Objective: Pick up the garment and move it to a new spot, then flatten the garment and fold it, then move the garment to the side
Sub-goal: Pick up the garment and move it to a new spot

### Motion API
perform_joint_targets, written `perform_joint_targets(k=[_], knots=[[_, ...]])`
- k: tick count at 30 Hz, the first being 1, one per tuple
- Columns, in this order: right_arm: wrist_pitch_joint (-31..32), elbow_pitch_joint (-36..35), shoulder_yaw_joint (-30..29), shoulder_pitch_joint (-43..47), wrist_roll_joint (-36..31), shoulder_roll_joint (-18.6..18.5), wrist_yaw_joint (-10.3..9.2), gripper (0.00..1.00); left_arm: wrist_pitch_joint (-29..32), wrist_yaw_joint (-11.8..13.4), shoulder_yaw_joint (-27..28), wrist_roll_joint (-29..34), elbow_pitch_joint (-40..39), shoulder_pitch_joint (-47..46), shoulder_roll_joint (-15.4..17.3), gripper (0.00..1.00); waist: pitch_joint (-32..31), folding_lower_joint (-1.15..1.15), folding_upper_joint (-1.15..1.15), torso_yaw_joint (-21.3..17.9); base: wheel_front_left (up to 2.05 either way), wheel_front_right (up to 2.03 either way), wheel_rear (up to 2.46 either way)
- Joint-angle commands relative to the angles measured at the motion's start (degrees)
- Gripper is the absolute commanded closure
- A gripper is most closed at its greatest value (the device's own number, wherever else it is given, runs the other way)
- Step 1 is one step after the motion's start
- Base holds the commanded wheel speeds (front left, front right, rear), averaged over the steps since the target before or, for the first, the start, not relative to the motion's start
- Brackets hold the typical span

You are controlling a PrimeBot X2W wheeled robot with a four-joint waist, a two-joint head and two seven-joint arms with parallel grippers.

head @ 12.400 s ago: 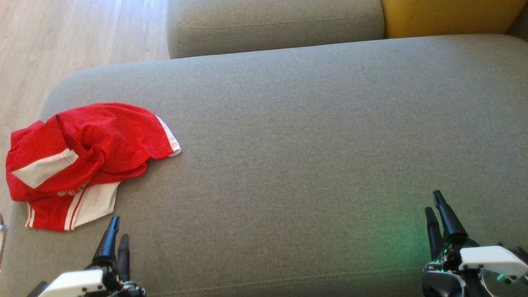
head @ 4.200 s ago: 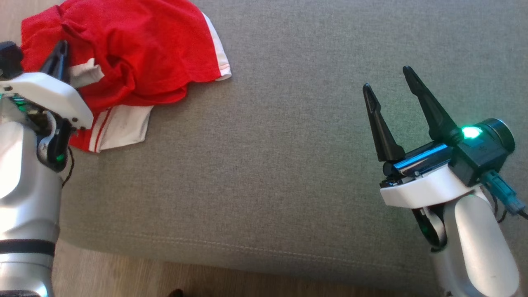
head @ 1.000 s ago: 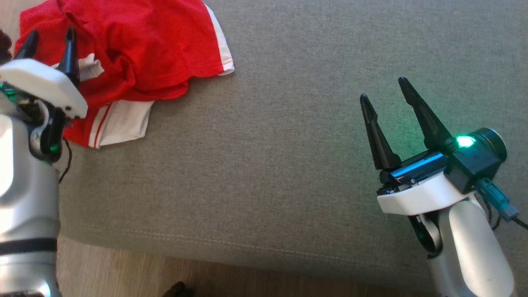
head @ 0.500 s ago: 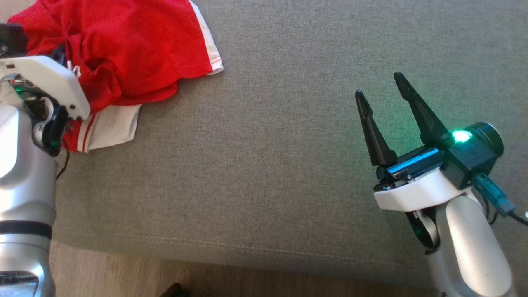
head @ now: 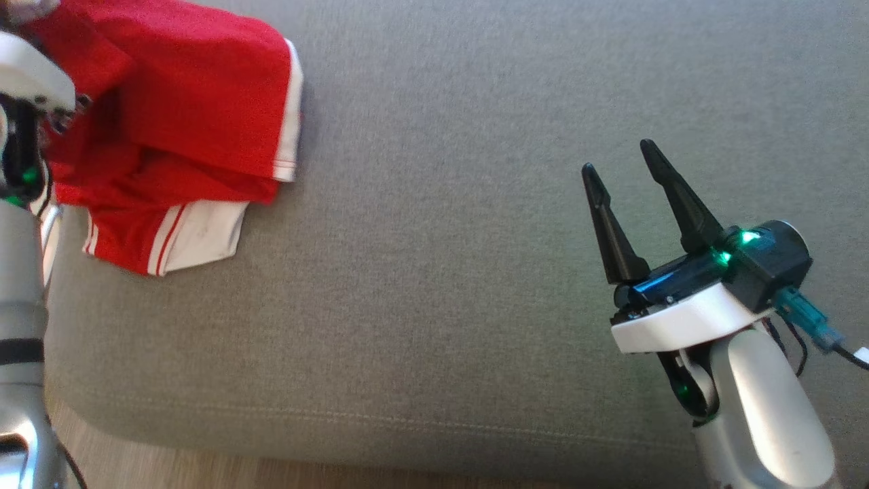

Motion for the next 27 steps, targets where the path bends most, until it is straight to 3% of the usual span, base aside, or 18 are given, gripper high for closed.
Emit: perform_joint_targets(k=[1,7,16,22,27], knots=[[-0.5,-1.9,1.1,0.1,0.9,0.2,-0.01,0.0,-0.3,0.1,1.9,-0.7,-4.3,-2.8,2.6,1.0,-2.8,0.01,0.0,-1.2,0.0,0.0,0.0],[-0.5,-2.7,0.2,1.0,3.6,0.2,-0.01,0.0,2.7,-0.1,1.1,-3.2,-15.9,-2.3,-0.1,1.0,-6.6,0.01,0.0,-4.1,0.0,0.0,0.0],[-0.5,-5.7,-0.2,0.1,6.2,0.2,-0.01,0.0,11.3,1.1,-2.3,-6.8,-32.8,-0.1,-5.6,1.0,-8.6,0.01,0.0,-12.7,0.0,0.0,0.0],[-0.5,-9.9,-0.3,-0.9,8.1,0.2,-0.01,0.0,14.9,1.6,-6.6,-7.6,-36.9,-1.0,-9.7,1.0,-8.1,0.01,0.0,-19.3,0.0,0.0,0.0],[-0.5,-10.7,-0.6,-0.7,8.6,0.2,-0.01,0.0,14.0,1.9,-10.1,-6.4,-35.3,-1.1,-12.2,1.0,-8.4,0.01,0.0,-24.3,0.0,0.0,0.0]])
